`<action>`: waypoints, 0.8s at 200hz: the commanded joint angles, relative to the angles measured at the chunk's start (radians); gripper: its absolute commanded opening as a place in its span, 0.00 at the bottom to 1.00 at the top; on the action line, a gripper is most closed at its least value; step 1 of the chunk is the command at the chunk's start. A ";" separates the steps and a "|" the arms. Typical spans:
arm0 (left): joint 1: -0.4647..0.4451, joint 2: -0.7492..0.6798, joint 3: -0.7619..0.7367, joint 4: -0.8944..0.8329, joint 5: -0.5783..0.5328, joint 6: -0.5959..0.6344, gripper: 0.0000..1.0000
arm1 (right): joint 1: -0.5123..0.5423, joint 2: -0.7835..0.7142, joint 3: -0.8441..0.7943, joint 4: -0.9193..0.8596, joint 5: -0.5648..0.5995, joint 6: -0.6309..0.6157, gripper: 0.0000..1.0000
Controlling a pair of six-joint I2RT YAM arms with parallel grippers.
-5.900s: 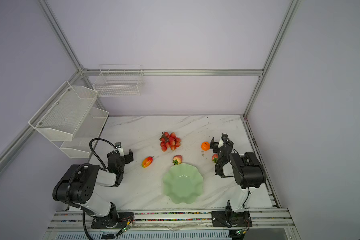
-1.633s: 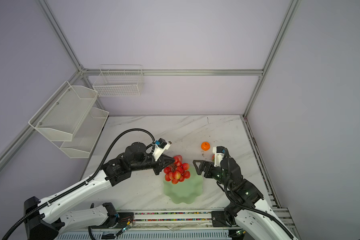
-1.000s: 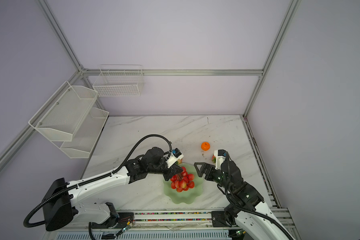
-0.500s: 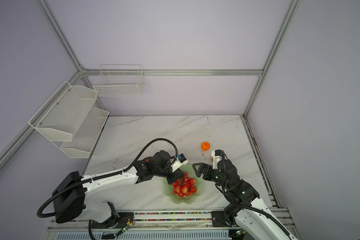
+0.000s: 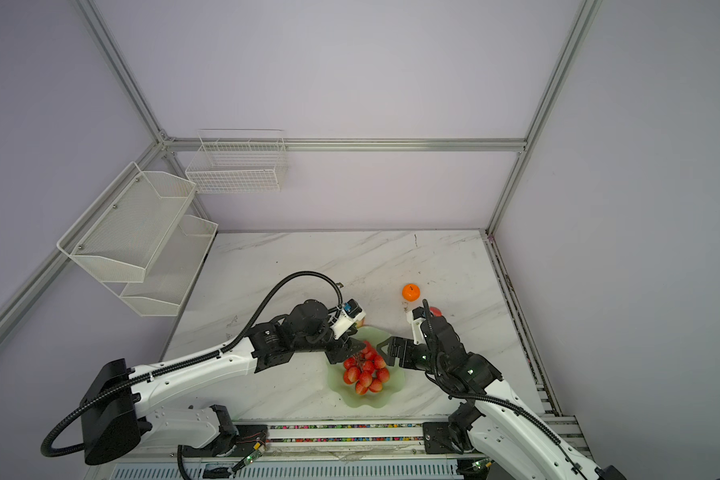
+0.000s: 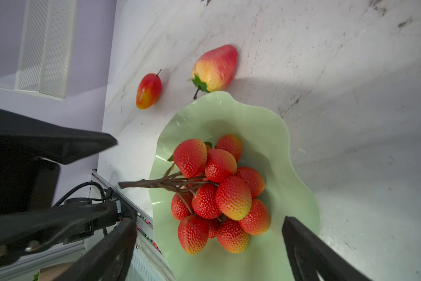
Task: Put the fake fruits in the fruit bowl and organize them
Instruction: 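Open the left gripper to release the strawberry bunch into the bowl, then move the left gripper to the large red-yellow mango and grasp it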
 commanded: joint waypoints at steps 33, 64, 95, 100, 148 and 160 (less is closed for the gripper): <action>0.163 0.167 0.297 -0.203 -0.103 -0.205 0.60 | 0.005 0.086 0.086 0.019 -0.067 -0.073 0.97; 0.201 0.398 0.580 -0.475 0.039 -0.230 0.61 | 0.005 0.134 0.157 -0.004 -0.055 -0.109 0.97; 0.203 0.493 0.668 -0.539 0.088 -0.215 0.63 | 0.005 0.135 0.175 -0.016 -0.039 -0.120 0.97; 0.203 0.507 0.679 -0.555 0.088 -0.217 0.63 | 0.005 0.132 0.170 -0.011 -0.039 -0.115 0.97; 0.203 0.581 0.703 -0.590 0.054 -0.229 0.66 | 0.005 0.084 0.106 0.080 -0.045 -0.042 0.97; 0.203 0.602 0.708 -0.590 0.050 -0.225 0.69 | 0.005 0.089 0.102 0.089 -0.050 -0.039 0.97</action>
